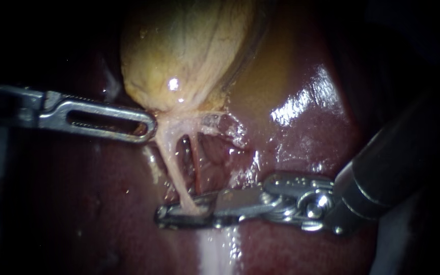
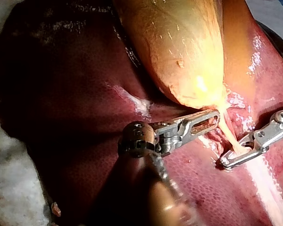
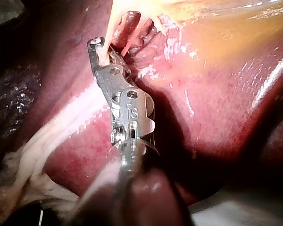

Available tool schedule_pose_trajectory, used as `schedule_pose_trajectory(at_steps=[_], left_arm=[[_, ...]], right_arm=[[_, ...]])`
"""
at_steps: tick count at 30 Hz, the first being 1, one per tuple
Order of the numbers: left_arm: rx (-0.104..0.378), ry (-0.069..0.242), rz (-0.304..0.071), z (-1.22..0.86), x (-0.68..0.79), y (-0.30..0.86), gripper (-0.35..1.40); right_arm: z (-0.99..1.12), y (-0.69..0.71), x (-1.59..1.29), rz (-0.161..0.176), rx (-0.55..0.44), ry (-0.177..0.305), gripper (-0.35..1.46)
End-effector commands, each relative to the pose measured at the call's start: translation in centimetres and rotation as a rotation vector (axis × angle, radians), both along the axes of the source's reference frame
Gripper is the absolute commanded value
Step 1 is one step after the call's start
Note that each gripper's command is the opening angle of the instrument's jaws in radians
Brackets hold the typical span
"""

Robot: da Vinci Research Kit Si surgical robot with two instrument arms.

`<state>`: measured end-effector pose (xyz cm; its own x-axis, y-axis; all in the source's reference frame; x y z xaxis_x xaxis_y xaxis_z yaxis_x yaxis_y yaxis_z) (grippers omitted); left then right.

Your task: Going back first clip left tube

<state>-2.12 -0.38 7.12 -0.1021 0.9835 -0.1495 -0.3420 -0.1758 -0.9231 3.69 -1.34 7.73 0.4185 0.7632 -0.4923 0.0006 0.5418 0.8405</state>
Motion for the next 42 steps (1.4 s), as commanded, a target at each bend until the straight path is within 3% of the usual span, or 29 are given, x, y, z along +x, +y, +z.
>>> schedule_pose_trajectory(at_steps=[1, 8, 12, 15, 18, 27, 35, 42], left_arm=[[0.000, 0.000, 0.000, 0.00, 0.00, 0.00, -0.35], [0.000, 0.000, 0.001, 0.00, 0.01, 0.00, -0.35], [0.000, 0.000, 0.001, 0.00, 0.00, 0.00, -0.35], [0.000, -0.001, 0.001, 0.00, 0.01, 0.00, -0.35], [0.000, -0.001, 0.001, 0.00, 0.01, 0.00, -0.35], [0.000, -0.001, 0.001, 0.00, 0.01, 0.00, -0.35], [0.000, -0.001, 0.002, 0.01, 0.03, 0.00, -0.35], [0.000, -0.001, 0.002, 0.01, 0.03, 0.00, -0.35]], right_arm=[[0.00, 0.00, 0.00, 0.002, -0.001, -0.001, -0.35], [0.00, 0.01, 0.01, 0.002, 0.000, -0.001, -0.35], [-0.03, 0.09, 0.03, 0.002, -0.090, 0.021, 0.28], [-0.10, 0.22, 0.05, 0.018, -0.150, 0.037, 0.46], [-0.16, 0.30, 0.01, 0.046, -0.197, 0.049, 0.49], [-0.24, 0.36, -0.14, 0.043, -0.214, 0.055, 0.49], [-0.31, 0.30, -0.27, 0.003, -0.204, 0.085, 0.49], [-0.36, 0.28, -0.34, -0.007, -0.217, 0.096, 0.49]])
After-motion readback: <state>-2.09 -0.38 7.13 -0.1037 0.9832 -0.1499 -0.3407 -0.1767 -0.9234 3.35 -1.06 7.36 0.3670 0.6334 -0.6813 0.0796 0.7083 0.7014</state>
